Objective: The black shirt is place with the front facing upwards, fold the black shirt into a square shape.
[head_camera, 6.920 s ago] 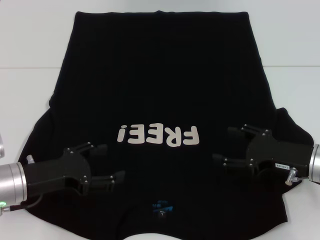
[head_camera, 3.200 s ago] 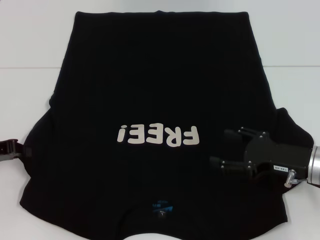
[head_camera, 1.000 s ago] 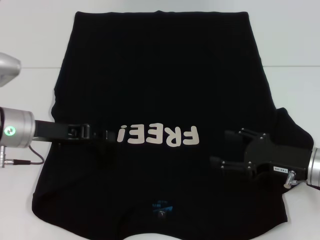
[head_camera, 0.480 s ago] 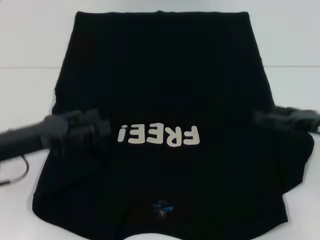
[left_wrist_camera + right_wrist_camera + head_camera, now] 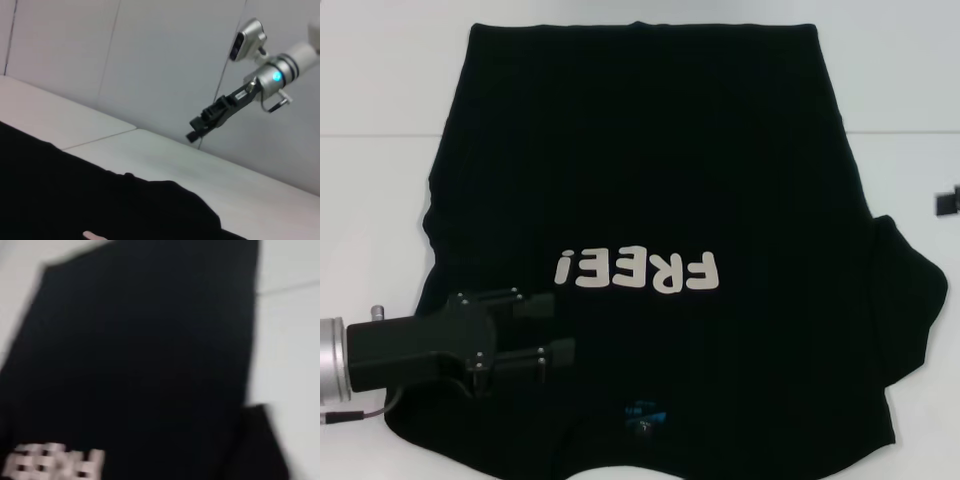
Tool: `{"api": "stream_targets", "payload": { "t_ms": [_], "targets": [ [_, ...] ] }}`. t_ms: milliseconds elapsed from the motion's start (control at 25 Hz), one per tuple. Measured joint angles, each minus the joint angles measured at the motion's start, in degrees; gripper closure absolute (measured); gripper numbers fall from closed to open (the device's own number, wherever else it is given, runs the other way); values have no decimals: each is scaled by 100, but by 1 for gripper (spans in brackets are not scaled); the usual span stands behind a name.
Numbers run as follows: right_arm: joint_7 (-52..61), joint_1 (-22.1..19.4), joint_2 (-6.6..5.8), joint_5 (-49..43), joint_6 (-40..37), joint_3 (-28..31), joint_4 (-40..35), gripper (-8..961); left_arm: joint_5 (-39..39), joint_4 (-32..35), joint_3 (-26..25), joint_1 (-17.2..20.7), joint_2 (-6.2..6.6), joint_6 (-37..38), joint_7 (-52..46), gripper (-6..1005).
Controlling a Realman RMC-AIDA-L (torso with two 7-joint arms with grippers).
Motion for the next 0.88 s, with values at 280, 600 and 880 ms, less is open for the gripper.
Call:
{"api": "stream_targets", "payload": {
  "t_ms": [280,600,880],
  "targets": [
    [273,255,49,-964,544,-71,642,38,-6,-3,9,-1,-32,-20,87,303],
    [284,400,-52,-992,1431,-393,1677,37,-13,-3,15,-18,-5,-29,101,299],
    [307,508,-18,-1003,1730,-656,1942,38,-14,-3,16,-9,14,-30,94,298]
  ]
}}
